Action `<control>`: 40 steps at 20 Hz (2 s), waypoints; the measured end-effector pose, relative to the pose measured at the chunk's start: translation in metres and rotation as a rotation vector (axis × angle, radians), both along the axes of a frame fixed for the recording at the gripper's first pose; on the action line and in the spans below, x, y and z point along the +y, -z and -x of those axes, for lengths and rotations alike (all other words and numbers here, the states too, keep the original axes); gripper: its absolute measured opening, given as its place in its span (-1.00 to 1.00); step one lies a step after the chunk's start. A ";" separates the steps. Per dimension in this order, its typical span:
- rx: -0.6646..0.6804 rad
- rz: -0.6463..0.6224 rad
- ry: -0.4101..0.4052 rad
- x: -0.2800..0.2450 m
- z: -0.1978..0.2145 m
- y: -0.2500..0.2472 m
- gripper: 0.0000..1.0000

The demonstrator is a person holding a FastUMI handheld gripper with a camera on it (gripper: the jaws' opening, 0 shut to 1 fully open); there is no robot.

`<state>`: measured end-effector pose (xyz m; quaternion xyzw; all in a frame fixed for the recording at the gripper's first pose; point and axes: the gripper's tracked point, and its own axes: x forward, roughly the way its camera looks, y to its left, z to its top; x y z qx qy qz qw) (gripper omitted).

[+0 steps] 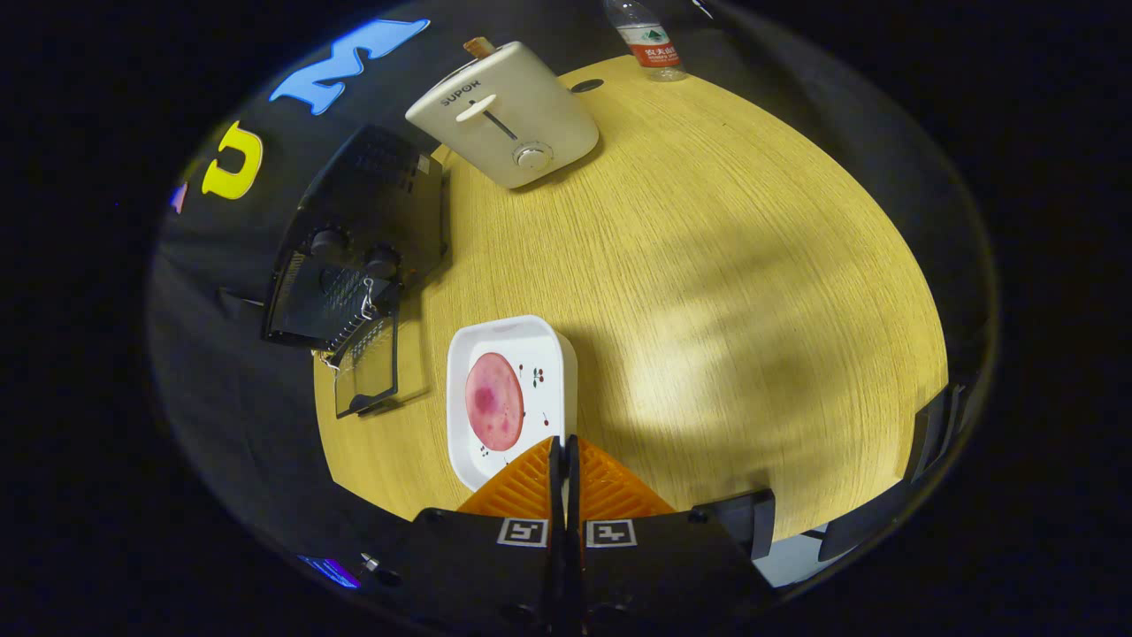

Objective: Open the toaster oven, put the food inside, and close the toaster oven door.

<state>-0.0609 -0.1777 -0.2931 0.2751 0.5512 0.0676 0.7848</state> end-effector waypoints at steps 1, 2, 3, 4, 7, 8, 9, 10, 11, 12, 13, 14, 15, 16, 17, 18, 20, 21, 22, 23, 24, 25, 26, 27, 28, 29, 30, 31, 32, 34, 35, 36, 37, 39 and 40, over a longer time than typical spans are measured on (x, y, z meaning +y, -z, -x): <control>-0.009 -0.017 0.018 0.000 0.002 -0.005 -0.96; -0.020 -0.034 0.036 0.002 0.004 -0.009 -0.96; -0.030 -0.048 0.050 0.003 0.007 -0.014 -0.96; -0.041 -0.061 0.061 0.005 0.010 -0.019 -0.96; -0.075 -0.094 0.076 0.014 0.018 -0.035 -0.96; -0.086 -0.106 0.079 0.018 0.021 -0.042 -0.96; -0.095 -0.120 0.083 0.023 0.022 -0.047 -0.96; -0.100 -0.141 0.088 0.030 0.023 -0.053 -0.96; -0.104 -0.166 0.097 0.037 0.023 -0.057 -0.96; -0.108 -0.191 0.106 0.044 0.024 -0.063 -0.96; -0.113 -0.209 0.113 0.051 0.023 -0.067 -0.96; -0.119 -0.219 0.117 0.058 0.024 -0.070 -0.96; -0.123 -0.226 0.118 0.065 0.024 -0.073 -0.96; -0.127 -0.234 0.114 0.074 0.024 -0.075 -0.97; -0.126 -0.245 0.109 0.084 0.024 -0.078 -0.97; -0.126 -0.257 0.109 0.094 0.024 -0.082 -0.97; -0.127 -0.271 0.105 0.113 0.019 -0.087 -0.96; -0.120 -0.273 0.101 0.122 0.017 -0.088 -0.97; -0.114 -0.275 0.093 0.132 0.016 -0.088 -0.97; -0.109 -0.278 0.082 0.141 0.013 -0.088 -0.97; -0.104 -0.282 0.075 0.150 0.010 -0.089 -0.97; -0.098 -0.292 0.073 0.158 0.005 -0.090 -0.97; -0.092 -0.304 0.079 0.166 0.000 -0.090 -0.97; -0.088 -0.316 0.085 0.173 -0.005 -0.090 -0.97; -0.084 -0.324 0.093 0.179 -0.012 -0.089 -0.97; -0.079 -0.332 0.095 0.185 -0.018 -0.087 -0.97; -0.070 -0.335 0.100 0.191 -0.023 -0.084 -0.97; -0.064 -0.345 0.115 0.196 -0.030 -0.083 -0.97; -0.062 -0.350 0.133 0.200 -0.037 -0.081 -0.97; -0.061 -0.369 0.168 0.209 -0.052 -0.077 -0.96; -0.061 -0.380 0.185 0.213 -0.059 -0.076 -0.97; -0.060 -0.395 0.198 0.220 -0.065 -0.075 -0.96; -0.060 -0.406 0.206 0.227 -0.071 -0.072 -0.97; -0.061 -0.409 0.212 0.238 -0.078 -0.068 -0.96; -0.063 -0.407 0.218 0.242 -0.083 -0.065 -0.96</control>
